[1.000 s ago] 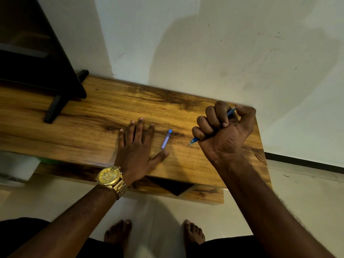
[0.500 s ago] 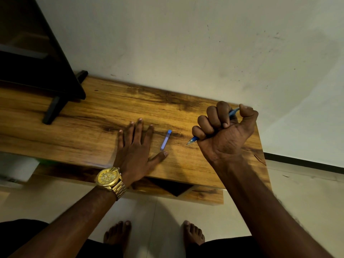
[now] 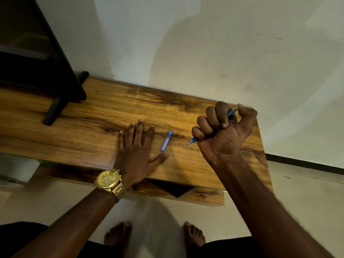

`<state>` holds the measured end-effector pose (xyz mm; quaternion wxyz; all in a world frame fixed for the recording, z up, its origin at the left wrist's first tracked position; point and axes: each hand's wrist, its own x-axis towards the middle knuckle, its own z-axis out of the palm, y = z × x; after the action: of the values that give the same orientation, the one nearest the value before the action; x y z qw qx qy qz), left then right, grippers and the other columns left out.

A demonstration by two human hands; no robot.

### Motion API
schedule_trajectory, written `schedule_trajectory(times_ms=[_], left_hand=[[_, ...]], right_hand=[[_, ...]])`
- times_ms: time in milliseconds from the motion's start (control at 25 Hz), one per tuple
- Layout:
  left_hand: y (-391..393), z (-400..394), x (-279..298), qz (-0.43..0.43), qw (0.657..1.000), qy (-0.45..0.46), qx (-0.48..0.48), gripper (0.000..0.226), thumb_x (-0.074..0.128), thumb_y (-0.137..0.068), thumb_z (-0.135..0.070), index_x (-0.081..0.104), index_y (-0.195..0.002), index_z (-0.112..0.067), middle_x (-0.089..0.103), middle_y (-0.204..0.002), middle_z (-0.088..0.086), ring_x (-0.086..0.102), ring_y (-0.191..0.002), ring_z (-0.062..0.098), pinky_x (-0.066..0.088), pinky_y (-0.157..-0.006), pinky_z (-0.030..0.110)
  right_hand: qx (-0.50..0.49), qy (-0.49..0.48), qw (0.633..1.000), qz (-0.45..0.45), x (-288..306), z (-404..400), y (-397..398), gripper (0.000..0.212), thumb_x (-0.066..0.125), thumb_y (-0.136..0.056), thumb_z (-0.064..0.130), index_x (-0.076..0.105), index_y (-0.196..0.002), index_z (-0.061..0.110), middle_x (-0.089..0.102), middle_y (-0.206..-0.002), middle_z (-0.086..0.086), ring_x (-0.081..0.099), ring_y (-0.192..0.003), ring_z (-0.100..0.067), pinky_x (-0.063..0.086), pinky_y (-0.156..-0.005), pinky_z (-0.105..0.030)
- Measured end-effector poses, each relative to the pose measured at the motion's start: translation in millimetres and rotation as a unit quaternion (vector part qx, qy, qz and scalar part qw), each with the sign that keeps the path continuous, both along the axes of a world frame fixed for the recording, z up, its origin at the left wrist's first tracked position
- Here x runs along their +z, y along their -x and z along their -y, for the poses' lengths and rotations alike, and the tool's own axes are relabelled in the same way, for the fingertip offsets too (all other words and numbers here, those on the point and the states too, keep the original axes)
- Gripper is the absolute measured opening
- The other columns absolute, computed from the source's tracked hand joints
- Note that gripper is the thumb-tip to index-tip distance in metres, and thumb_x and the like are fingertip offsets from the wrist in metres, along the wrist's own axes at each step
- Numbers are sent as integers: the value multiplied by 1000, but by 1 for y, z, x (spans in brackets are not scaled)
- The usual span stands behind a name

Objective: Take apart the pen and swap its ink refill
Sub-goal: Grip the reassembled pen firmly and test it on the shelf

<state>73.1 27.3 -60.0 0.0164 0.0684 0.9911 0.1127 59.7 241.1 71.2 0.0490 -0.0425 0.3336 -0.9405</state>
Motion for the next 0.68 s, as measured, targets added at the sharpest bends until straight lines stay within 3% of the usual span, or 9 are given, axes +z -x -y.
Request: schedule_trajectory(times_ms=[680], left_hand=[[0, 0, -1, -2, 1000, -2, 0, 109, 19, -85, -94, 8, -173, -31, -8, -183, 9, -5, -169, 35, 3, -134, 63]], right_hand=[[-7, 1, 1000, -3, -1, 1, 1, 44, 36, -89, 50, 24, -59, 20, 17, -54, 5, 10, -47, -12, 10, -50, -25]])
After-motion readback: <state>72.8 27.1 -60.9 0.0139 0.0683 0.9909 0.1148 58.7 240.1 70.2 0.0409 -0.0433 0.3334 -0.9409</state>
